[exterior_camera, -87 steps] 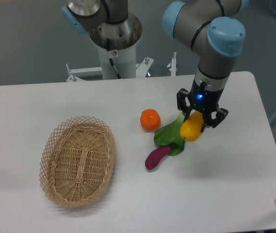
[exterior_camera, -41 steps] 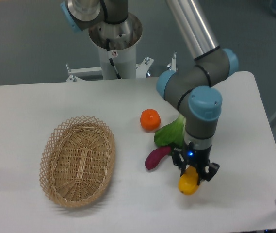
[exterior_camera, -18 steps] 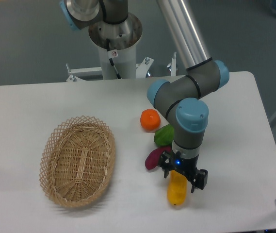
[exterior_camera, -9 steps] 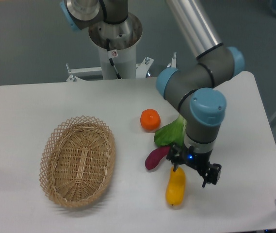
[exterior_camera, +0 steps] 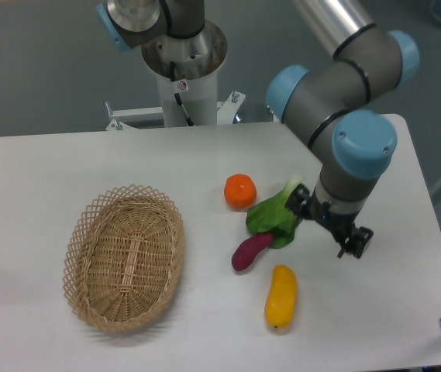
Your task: Place the mango on the table
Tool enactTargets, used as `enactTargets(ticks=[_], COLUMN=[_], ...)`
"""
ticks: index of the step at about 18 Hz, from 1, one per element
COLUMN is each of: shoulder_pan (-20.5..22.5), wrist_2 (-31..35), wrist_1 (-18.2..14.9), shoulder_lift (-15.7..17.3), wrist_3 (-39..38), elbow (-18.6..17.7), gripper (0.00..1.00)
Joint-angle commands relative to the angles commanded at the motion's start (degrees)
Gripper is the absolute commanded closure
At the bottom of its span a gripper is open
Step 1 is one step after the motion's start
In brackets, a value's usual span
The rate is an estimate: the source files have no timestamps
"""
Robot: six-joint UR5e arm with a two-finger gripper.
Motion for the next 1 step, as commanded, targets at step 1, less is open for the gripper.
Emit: enactTargets(ticks=[1], shoulder_pan=[0.2], wrist_2=[0.0], wrist_1=[0.1], shoulder_lift=[0.6], wrist_3=[0.0], elbow=[-0.5], gripper=[0.0])
